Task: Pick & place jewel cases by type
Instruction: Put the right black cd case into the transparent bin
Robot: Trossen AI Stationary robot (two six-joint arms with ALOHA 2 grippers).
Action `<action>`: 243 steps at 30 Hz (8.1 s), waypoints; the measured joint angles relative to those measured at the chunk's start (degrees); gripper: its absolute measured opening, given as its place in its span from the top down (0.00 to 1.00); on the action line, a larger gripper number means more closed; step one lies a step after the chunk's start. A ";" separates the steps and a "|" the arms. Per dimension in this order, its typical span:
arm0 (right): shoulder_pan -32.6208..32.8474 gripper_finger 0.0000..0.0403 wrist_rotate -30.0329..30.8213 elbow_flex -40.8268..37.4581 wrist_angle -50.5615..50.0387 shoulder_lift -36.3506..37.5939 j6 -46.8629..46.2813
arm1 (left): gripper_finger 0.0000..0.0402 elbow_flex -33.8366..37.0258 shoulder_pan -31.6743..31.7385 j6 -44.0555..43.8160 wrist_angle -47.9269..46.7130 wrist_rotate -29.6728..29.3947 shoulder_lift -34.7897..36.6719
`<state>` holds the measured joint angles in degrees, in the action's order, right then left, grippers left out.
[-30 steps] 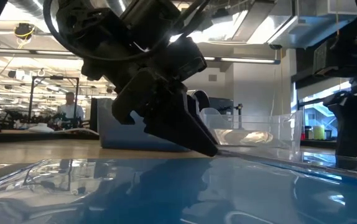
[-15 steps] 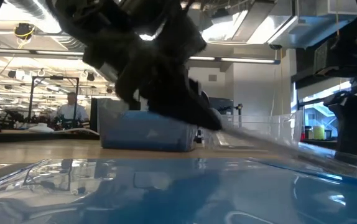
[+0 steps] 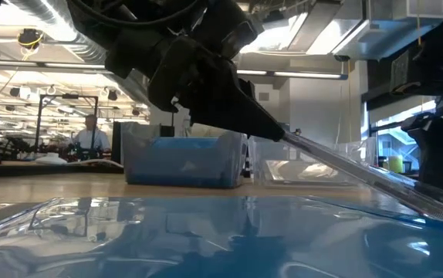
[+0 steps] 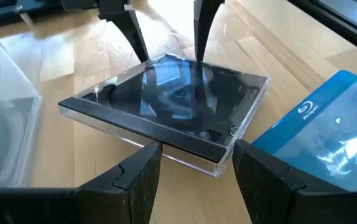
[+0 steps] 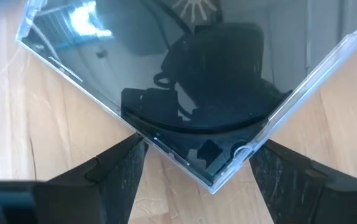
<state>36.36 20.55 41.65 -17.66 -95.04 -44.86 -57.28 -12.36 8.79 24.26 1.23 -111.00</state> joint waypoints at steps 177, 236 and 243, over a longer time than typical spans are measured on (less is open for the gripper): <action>1.03 0.30 27.74 2.86 -36.23 34.04 -31.12 | 0.90 -0.15 4.84 95.02 22.18 -42.51 -0.33; -33.51 0.44 -32.78 2.80 2.52 37.35 19.82 | 0.89 -0.15 -5.62 116.96 27.84 -26.99 -0.33; -33.53 0.67 -35.36 2.80 2.39 37.35 19.98 | 0.89 -0.15 -5.70 117.14 27.86 -26.48 -0.33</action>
<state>2.83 -14.81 44.45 -15.27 -57.69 -24.88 -57.43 -18.06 125.93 52.12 -25.25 -111.33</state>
